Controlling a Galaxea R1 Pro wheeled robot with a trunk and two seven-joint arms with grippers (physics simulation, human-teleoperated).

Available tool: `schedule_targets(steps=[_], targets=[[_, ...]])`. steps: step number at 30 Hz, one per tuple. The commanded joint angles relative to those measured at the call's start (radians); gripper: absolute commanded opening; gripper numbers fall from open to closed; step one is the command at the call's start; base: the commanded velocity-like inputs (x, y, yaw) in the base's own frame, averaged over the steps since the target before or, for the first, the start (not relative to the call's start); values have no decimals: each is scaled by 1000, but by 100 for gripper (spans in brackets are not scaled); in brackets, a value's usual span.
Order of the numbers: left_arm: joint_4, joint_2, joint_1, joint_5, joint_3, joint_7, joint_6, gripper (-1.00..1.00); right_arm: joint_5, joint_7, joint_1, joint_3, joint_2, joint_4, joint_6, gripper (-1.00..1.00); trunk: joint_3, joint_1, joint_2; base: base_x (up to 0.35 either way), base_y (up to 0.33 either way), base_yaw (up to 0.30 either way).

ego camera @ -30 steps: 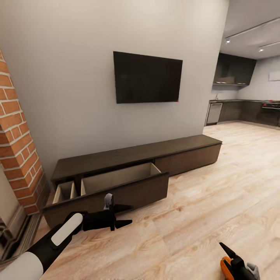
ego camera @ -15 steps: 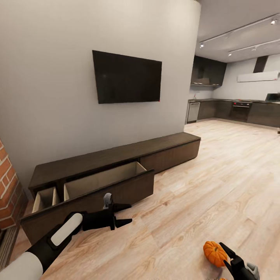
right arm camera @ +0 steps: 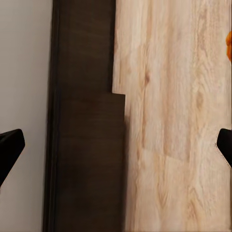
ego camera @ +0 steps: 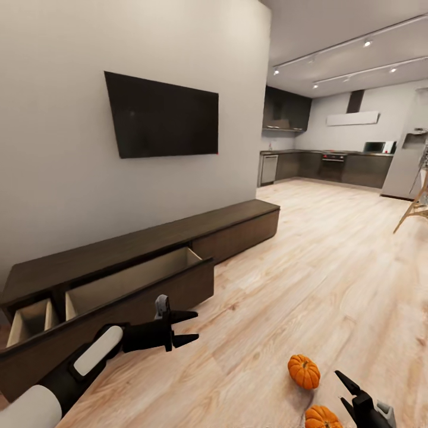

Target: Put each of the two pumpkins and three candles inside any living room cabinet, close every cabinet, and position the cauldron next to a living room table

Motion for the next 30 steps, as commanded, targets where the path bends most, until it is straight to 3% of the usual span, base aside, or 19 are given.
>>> schedule_targets(steps=[1, 7, 13, 23, 30], targets=[[0, 3, -1, 1, -3, -4, 2, 100, -10, 4, -1, 8, 1, 3, 12, 100, -2, 0, 0, 0, 0, -181], [0, 6, -1, 1, -3, -4, 2, 100, -9, -12, -2, 10, 1, 2, 39, 100, -11, 0, 0, 0, 0, -64], [0, 7, -1, 1, -3, -4, 2, 100, -13, -125, -1, 10, 2, -1, 85, 100, -21, 0, 0, 0, 0, -4], [0, 8, -1, 1, -4, -4, 2, 100, -20, -126, -2, 2, 2, 1, 75, 100, -28, 0, 0, 0, 76, -1], [-1, 7, -1, 1, -4, -4, 2, 100, -21, -125, -2, 1, 2, 3, 73, 100, -28, 0, 0, 0, 258, -228]])
